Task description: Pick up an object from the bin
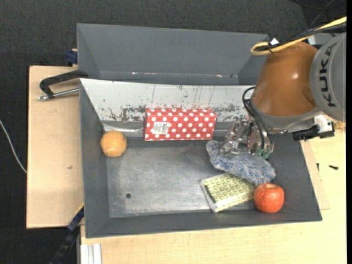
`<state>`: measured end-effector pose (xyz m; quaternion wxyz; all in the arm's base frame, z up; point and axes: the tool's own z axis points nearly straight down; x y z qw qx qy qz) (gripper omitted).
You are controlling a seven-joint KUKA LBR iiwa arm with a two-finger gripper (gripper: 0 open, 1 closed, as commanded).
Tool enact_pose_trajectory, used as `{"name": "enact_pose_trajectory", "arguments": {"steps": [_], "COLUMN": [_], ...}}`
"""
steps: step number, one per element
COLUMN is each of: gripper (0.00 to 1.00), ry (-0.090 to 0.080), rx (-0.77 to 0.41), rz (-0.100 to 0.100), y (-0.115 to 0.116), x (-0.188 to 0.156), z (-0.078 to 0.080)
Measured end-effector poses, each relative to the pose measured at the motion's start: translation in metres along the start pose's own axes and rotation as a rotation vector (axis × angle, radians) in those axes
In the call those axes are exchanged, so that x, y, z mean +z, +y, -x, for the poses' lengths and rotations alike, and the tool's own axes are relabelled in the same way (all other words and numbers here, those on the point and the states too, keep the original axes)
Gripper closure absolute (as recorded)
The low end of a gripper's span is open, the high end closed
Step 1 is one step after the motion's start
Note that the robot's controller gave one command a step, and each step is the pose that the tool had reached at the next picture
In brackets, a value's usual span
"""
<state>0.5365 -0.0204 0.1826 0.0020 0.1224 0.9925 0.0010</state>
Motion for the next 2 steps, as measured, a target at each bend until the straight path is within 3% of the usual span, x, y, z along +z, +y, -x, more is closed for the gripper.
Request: {"name": "enact_pose_trajectory", "arguments": {"steps": [1, 2], "gripper": [1.00, 1.00], "ry": [0.003, 0.001], "rx": [-0.077, -0.136], "rz": [0.002, -0.001], "y": [-0.037, -0.092], "x": [-0.018, -0.036], "z": [-0.008, -0.017]}}
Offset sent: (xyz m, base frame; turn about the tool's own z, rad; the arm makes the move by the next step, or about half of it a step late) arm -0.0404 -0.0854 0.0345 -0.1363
